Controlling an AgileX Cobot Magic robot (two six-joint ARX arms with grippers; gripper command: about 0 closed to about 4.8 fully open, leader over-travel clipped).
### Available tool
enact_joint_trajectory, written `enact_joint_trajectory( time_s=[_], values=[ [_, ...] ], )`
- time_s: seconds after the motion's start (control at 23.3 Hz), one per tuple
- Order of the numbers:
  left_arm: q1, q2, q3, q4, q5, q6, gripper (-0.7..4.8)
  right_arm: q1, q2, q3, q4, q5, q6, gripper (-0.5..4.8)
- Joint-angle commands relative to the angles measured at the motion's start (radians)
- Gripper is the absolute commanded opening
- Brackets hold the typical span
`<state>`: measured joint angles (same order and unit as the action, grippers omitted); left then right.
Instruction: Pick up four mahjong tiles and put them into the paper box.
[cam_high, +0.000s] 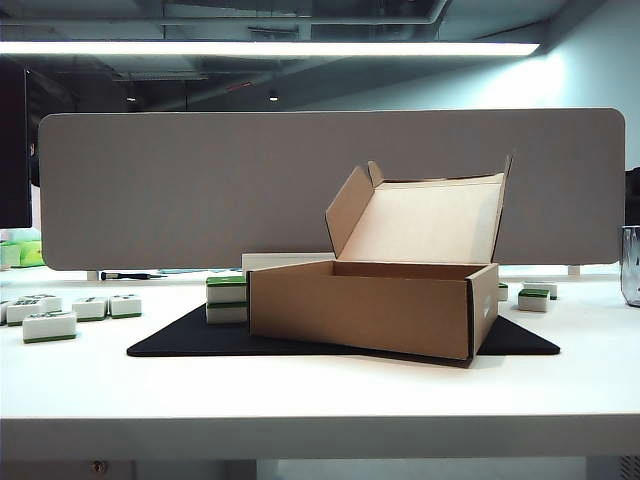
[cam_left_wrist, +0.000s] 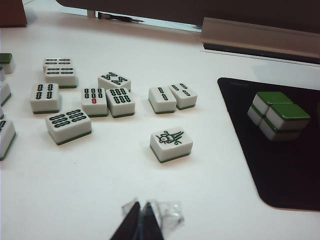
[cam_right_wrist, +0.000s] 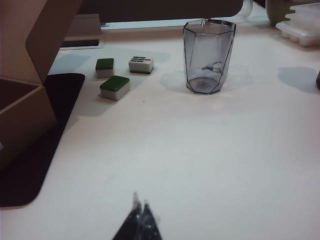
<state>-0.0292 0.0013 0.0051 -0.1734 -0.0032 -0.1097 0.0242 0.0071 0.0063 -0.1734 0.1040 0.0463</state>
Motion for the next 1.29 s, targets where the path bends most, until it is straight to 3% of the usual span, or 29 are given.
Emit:
enact_joint_trajectory(
  time_s=[0.04,0.34,0.65,1.03,1.29],
  values=[
    [-0.001,0.0,0.001,-0.013,0.004,-0.003,-0.06,0.001,-0.008,0.0,0.014,-0.002,-0.002,-0.01],
    [-0.001,0.0,0.001,-0.013,0.003,-0.003,-0.06,0.001,-0.008,0.002,0.045,-0.002,-0.002,-0.01],
    [-0.001,0.0,0.001,-0.013,0.003,-0.003,-0.06,0.001,-0.008,0.014,0.219,-0.007,0.04,-0.02],
    [-0.001,0.0,0.001,-0.013,0.003,-0.003,-0.06,0.001,-0.006,0.232,0.084,-0.024,0.04,-0.02],
    [-0.001,0.0,0.001,-0.013,0.003,-0.003,-0.06,0.001,-0.004,0.449,-0.229,-0.213,0.04,-0.02]
  ],
)
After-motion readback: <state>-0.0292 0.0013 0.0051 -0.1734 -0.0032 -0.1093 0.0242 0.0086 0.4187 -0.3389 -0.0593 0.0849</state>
